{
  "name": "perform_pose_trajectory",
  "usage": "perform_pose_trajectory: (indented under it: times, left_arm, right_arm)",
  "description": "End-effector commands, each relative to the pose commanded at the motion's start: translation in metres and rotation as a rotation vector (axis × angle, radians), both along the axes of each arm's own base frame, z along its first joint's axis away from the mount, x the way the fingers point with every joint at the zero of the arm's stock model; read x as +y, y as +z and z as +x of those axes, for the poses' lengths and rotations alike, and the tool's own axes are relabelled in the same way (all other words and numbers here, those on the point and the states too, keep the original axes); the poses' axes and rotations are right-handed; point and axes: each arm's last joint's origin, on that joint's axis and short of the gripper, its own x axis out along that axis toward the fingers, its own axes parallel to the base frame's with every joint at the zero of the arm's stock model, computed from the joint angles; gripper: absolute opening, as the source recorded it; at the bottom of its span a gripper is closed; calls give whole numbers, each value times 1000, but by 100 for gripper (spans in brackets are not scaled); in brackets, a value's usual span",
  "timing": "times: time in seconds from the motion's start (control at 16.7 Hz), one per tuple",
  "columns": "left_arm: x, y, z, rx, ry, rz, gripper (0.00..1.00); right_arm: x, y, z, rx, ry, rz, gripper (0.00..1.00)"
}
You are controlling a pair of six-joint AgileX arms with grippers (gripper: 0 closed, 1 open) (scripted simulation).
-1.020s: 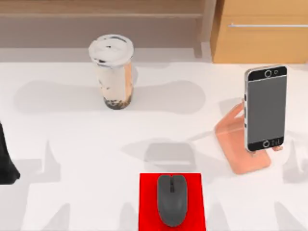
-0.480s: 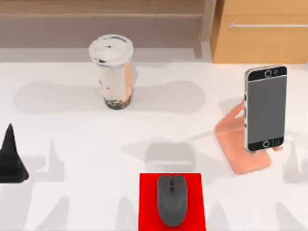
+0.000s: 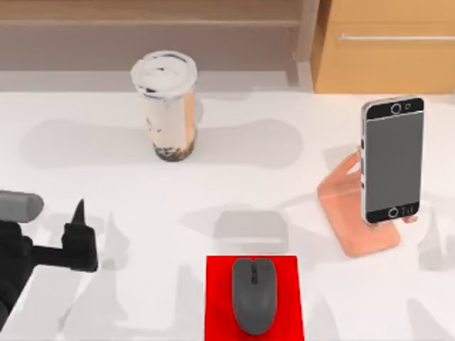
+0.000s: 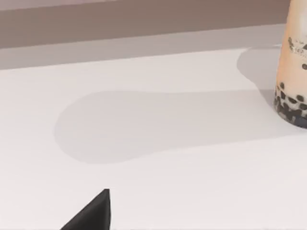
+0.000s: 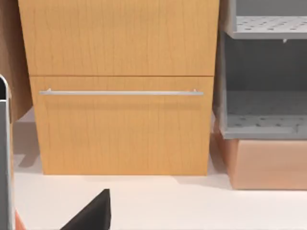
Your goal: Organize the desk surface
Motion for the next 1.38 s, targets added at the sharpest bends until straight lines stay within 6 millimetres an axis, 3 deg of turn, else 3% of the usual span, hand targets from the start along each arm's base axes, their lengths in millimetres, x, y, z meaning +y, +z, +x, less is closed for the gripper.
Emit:
perform_pose_trajectory:
  times: [0.42,0.9,1.14,1.38]
  left_arm:
    - [-58,-20,44,34,-43,72,100]
    - [-122,-54,107,-132,2,17,100]
    - [-138,-66,134,-237,47,-42,100]
    - [-141,-74,151,-298,86,-75,100]
  right_arm:
    - [0,0,0,0,0,0,100]
    - [0,0,0,0,0,0,100]
    - [0,0,0,0,0,0,100]
    - [0,0,0,0,0,0,100]
